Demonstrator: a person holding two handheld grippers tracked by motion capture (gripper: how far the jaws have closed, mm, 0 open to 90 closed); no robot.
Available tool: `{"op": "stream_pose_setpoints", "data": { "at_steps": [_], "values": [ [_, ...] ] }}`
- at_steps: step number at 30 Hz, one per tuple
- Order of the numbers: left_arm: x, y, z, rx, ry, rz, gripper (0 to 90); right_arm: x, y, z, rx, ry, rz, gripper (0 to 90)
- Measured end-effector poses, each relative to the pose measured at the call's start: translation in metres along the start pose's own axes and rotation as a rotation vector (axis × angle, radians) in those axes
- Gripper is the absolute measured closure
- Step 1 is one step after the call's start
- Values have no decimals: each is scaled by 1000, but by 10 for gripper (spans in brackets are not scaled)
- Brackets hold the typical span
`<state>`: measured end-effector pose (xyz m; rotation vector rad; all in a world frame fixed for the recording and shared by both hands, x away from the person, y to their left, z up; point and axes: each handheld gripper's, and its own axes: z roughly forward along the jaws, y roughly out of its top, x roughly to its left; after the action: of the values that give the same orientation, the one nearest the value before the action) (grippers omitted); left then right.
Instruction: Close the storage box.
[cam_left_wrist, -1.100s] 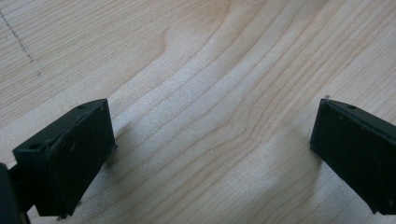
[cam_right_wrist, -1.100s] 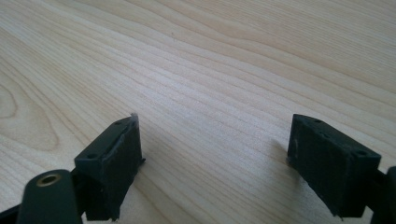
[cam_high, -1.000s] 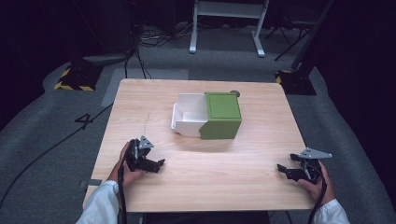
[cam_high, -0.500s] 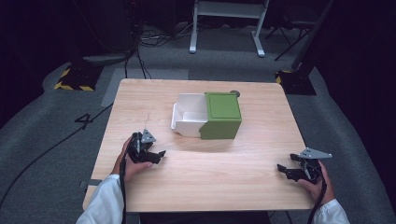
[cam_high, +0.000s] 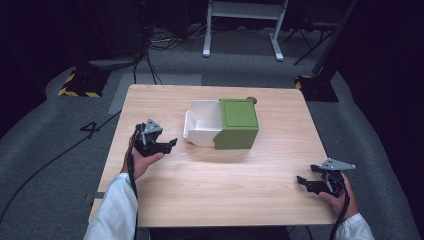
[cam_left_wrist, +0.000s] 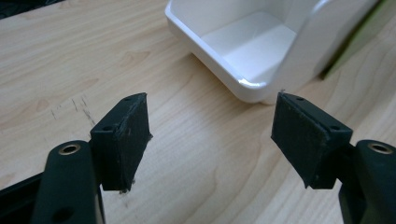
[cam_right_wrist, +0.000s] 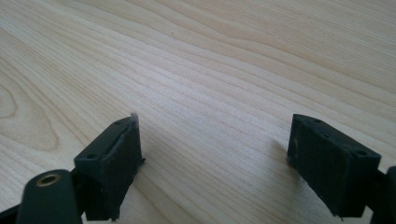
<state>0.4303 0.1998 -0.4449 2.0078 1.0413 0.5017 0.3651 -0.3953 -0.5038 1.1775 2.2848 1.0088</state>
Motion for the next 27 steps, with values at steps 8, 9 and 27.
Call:
{"op": "stream_pose_setpoints", "data": {
  "at_steps": [8,9,27],
  "values": [
    [4,16,15,-8,10,-35,269,0,0,0,0,0,0,177],
    [3,18,20,-7,2,-39,269,0,0,0,0,0,0,177],
    [2,23,57,27,-47,-82,268,0,0,0,0,0,0,177]
  ]
}}
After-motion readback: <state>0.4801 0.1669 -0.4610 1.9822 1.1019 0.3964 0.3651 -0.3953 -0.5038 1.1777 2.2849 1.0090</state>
